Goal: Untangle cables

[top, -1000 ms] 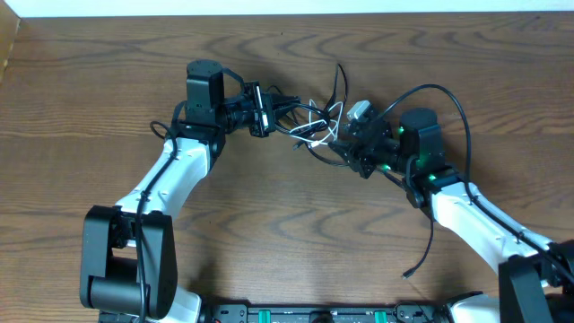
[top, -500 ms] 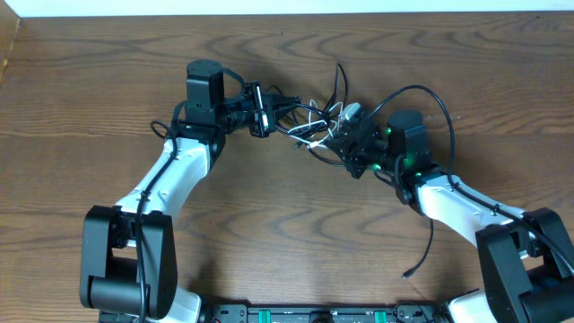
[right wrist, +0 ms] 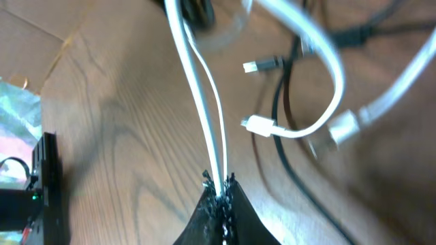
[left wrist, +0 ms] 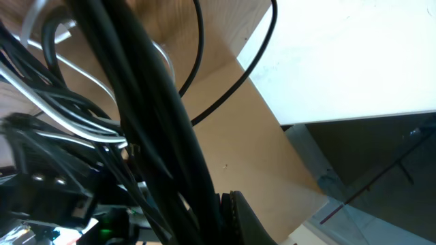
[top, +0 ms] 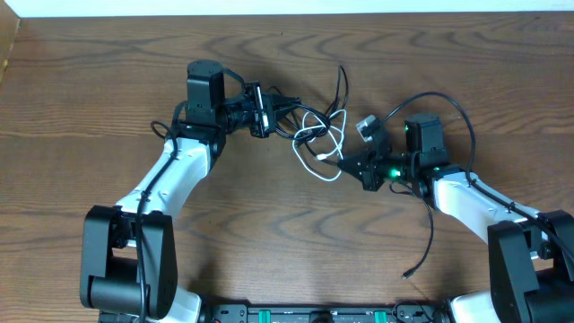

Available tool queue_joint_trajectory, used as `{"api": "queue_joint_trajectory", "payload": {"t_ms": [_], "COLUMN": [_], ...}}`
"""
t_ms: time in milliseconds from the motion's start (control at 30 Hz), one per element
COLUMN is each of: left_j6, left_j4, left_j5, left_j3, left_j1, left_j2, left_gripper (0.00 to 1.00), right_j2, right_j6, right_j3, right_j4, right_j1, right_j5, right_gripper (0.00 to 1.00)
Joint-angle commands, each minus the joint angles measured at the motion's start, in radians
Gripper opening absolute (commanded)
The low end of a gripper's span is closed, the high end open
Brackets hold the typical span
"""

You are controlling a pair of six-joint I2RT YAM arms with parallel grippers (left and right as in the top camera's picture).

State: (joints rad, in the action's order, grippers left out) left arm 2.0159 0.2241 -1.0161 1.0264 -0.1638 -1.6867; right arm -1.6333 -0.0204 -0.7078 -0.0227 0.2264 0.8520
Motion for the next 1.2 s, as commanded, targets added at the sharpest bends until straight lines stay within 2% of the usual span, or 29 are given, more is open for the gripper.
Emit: {"api": "queue_joint_trajectory", "payload": {"t_ms": [0, 133, 233, 333, 433, 467, 567, 633, 700, 733, 833, 900, 1000, 1033, 1167], "left_j6": [0.002, 0.002, -0.005, -0.119, -0.499, -0.547, -0.791, -0.842, -0.841, -0.838, -0.822, -0.818, -0.877, -0.965, -1.143], "left_j4": [0.003, 0.003, 0.003, 0.003, 0.003, 0.003, 0.003, 0.005, 0.018, 0.042, 0.107, 0.145, 0.202, 0.224, 0.227], "left_j5": [-0.020, -0.019, -0.020, -0.020, -0.020, -0.020, -0.041, -0.082, -0.126, -0.168, -0.241, -0.283, -0.322, -0.332, -0.335], "left_j3": [0.011, 0.011, 0.011, 0.011, 0.011, 0.011, 0.011, 0.011, 0.011, 0.011, 0.011, 0.011, 0.011, 0.011, 0.011], "left_j1": [0.006, 0.056, 0.099, 0.127, 0.131, 0.129, 0.113, 0.105, 0.105, 0.106, 0.105, 0.105, 0.103, 0.096, 0.064], "left_j2": [0.009, 0.009, 0.009, 0.009, 0.009, 0.009, 0.009, 0.009, 0.009, 0.009, 0.009, 0.009, 0.009, 0.009, 0.009], "left_gripper": [0.08, 0.08, 0.08, 0.08, 0.08, 0.07, 0.08, 0.08, 0.08, 0.08, 0.08, 0.08, 0.08, 0.08, 0.08], "right_j2": [0.016, 0.057, 0.111, 0.186, 0.277, 0.285, 0.327, 0.325, 0.323, 0.321, 0.321, 0.321, 0.320, 0.320, 0.320], "right_j6": [-0.037, 0.010, 0.035, 0.035, 0.071, 0.072, 0.072, 0.072, 0.072, 0.072, 0.072, 0.085, 0.278, 0.363, 0.425], "right_j3": [0.003, 0.003, 0.003, 0.003, 0.003, 0.003, 0.003, 0.003, 0.003, 0.003, 0.003, 0.003, 0.003, 0.003, 0.003], "right_j4": [0.080, 0.245, 0.331, 0.381, 0.381, 0.380, 0.367, 0.336, 0.309, 0.272, 0.208, 0.159, 0.070, 0.037, 0.010], "right_j1": [-0.008, -0.075, -0.145, -0.223, -0.288, -0.290, -0.286, -0.269, -0.255, -0.234, -0.188, -0.156, -0.120, -0.109, -0.107], "right_j5": [-0.121, -0.369, -0.457, -0.462, -0.430, -0.416, -0.311, -0.212, -0.154, -0.113, -0.108, -0.108, -0.109, -0.103, -0.040], "right_gripper": [0.01, 0.01, 0.01, 0.01, 0.01, 0.01, 0.02, 0.12, 0.21, 0.31, 0.43, 0.46, 0.43, 0.35, 0.33]}}
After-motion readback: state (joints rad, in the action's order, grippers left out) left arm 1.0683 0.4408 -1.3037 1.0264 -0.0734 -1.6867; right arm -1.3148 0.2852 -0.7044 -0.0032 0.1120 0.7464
